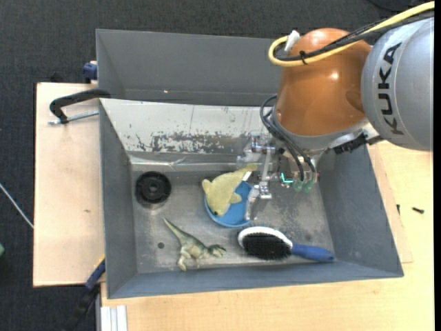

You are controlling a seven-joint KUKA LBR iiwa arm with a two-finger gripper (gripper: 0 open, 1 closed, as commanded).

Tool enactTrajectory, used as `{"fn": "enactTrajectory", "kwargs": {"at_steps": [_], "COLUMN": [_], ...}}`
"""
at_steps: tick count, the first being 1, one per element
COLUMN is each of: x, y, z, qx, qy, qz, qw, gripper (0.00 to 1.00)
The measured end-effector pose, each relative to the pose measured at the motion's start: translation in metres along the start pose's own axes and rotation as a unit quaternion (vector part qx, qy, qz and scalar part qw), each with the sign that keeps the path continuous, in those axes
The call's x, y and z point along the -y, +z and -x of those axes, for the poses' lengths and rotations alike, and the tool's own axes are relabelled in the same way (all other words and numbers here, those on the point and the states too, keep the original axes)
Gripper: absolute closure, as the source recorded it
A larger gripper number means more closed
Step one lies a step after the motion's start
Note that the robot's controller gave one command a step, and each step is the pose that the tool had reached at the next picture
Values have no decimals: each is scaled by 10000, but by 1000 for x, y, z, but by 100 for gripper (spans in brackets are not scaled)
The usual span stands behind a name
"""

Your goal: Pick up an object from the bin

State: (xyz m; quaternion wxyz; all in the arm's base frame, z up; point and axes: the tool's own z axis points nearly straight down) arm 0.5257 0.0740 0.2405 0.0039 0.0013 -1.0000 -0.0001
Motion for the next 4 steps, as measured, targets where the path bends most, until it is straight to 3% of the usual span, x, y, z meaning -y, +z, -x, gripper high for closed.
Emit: {"fn": "enactTrajectory", "kwargs": {"at_steps": [1,2,3,4], "x": [-16,-16,-10,11], "y": [168,163,50,2], "z": [26,27,25,-1], "qx": [59,51,110,85], "qy": [-225,-220,-295,-2063], "qz": [6,2,9,-10], "qw": [9997,9997,9995,9785], "gripper": [0,100,100,100]}}
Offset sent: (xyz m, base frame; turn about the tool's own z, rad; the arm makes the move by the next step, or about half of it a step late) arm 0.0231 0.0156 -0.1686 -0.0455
